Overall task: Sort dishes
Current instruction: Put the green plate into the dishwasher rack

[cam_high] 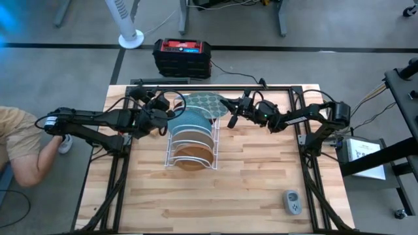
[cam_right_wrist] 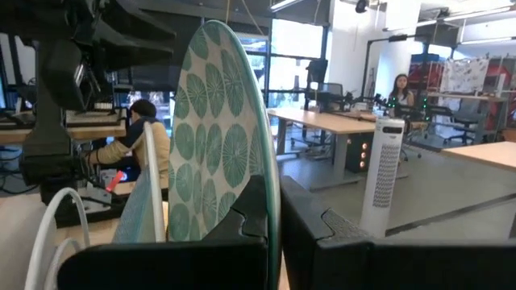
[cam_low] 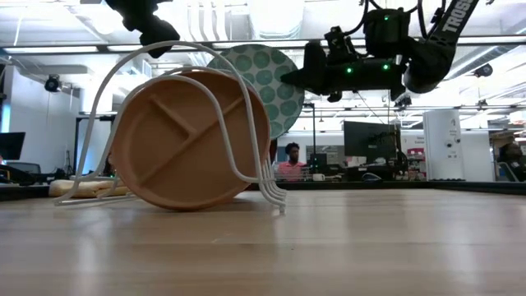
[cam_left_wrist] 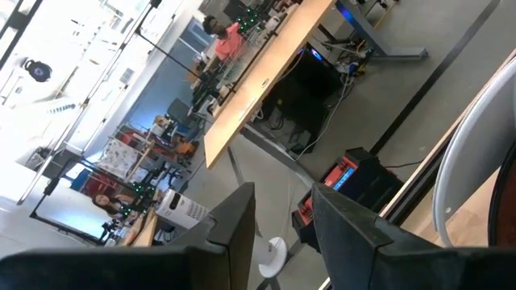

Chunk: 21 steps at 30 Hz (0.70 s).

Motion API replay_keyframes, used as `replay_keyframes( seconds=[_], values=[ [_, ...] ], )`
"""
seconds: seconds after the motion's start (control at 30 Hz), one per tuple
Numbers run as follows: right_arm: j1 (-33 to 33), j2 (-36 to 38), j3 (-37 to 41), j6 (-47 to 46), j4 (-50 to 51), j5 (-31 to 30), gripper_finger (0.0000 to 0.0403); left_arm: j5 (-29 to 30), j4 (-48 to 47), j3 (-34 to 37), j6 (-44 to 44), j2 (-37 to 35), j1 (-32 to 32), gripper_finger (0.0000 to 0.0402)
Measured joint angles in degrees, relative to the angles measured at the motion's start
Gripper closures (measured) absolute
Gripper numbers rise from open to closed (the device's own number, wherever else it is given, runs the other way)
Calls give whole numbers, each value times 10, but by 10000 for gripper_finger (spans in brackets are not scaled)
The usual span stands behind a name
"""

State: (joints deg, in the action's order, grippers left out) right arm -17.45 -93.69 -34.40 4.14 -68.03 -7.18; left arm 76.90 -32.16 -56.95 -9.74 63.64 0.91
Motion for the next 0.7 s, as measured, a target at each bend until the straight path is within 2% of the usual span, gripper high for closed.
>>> replay_keyframes(
  seconds=[0.7],
  values=[
    [3,-28,-9,4,0,-3,403,0,0,1,12,0,-7,288]
  ],
)
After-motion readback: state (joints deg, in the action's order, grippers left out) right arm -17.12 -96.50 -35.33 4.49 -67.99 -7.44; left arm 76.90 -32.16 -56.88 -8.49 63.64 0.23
